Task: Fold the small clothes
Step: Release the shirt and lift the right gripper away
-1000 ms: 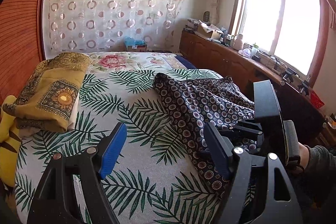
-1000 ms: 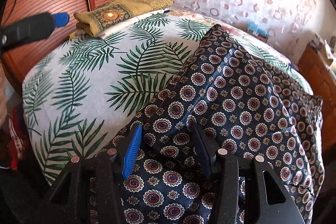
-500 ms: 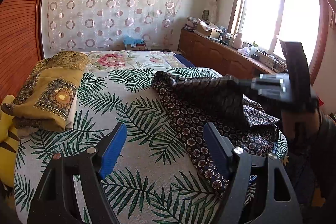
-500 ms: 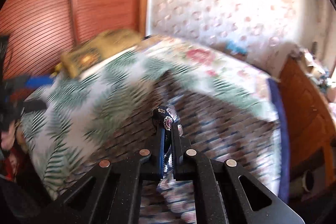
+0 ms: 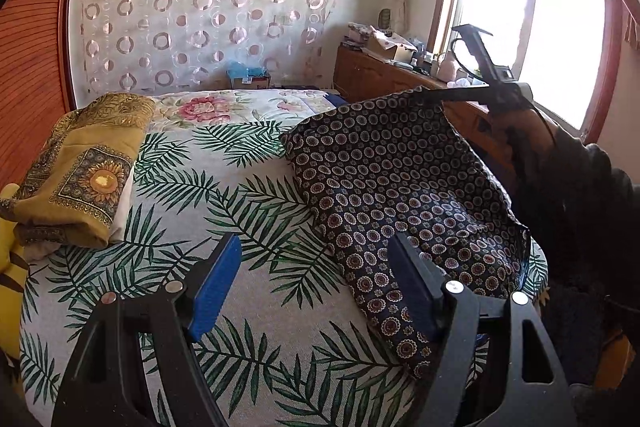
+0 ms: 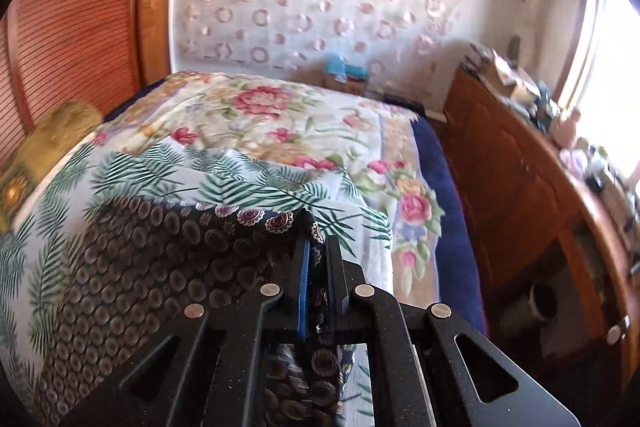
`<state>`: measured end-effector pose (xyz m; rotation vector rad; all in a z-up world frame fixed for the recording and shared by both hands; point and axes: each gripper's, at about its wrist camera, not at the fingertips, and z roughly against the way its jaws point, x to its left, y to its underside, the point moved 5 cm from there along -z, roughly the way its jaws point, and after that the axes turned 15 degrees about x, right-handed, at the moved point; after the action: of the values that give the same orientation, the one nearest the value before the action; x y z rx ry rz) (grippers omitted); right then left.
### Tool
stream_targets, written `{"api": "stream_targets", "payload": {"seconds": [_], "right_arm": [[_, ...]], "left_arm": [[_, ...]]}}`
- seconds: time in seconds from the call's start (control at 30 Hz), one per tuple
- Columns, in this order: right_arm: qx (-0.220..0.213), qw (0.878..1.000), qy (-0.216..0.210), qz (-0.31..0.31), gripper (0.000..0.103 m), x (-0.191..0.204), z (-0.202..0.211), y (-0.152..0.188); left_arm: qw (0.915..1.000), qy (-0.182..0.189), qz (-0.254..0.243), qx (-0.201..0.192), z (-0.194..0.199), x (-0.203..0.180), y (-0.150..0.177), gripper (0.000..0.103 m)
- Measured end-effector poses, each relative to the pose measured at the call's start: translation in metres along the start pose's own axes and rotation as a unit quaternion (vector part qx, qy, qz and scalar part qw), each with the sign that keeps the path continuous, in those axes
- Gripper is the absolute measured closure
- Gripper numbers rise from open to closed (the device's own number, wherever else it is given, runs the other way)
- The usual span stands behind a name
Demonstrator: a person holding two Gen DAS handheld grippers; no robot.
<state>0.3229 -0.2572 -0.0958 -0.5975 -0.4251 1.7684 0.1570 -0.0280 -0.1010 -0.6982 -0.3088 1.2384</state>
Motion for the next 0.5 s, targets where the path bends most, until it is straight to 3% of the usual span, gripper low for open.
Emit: {"api": "stream_targets", "payload": {"seconds": [0.03,0.07,0.2,0.5], "right_arm": [[0.002,1.0,0.011,-0.008,0.079,-0.002,-0.003,-0.002],[0.0,0.999,0.027,-0.017,0.074,-0.003,-0.004,-0.005],[-0.01,0.999,0.001,-0.031,0.063,0.009,0.006,0.0],[-0.005,0.999,-0.037,-0.011,0.063,0.005,0.023,0.084]], "left_arm": [[1.0,0.0,-0.001,0.002,-0.001,-0.001,0.001,0.027],[1.0,0.0,-0.001,0.004,-0.002,-0.002,0.002,0.027],[1.0,0.002,-0.003,0.008,-0.005,-0.005,0.003,0.027],[0.9998,0.0,-0.012,0.014,-0.013,-0.017,0.005,0.027]]}}
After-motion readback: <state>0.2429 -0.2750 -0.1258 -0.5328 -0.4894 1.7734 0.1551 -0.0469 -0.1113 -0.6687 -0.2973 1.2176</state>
